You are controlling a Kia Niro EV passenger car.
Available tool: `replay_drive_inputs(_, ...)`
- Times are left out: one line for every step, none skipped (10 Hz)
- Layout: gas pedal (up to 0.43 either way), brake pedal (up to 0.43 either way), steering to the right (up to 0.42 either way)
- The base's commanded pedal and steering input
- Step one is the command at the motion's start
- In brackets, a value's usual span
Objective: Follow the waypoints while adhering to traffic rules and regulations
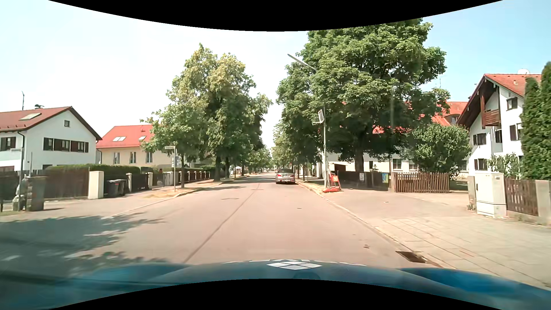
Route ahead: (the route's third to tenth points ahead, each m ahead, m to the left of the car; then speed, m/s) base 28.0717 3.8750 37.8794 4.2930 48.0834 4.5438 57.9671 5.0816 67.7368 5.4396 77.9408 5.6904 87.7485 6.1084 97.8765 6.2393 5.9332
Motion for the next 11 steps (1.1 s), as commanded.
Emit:
replay_drive_inputs(0.000,0.213,-0.015)
replay_drive_inputs(0.000,0.201,-0.016)
replay_drive_inputs(0.000,0.207,-0.016)
replay_drive_inputs(0.000,0.201,-0.016)
replay_drive_inputs(0.000,0.195,-0.016)
replay_drive_inputs(0.000,0.195,-0.015)
replay_drive_inputs(0.000,0.213,-0.015)
replay_drive_inputs(0.000,0.220,-0.015)
replay_drive_inputs(0.000,0.220,-0.015)
replay_drive_inputs(0.000,0.220,-0.016)
replay_drive_inputs(0.000,0.220,-0.019)
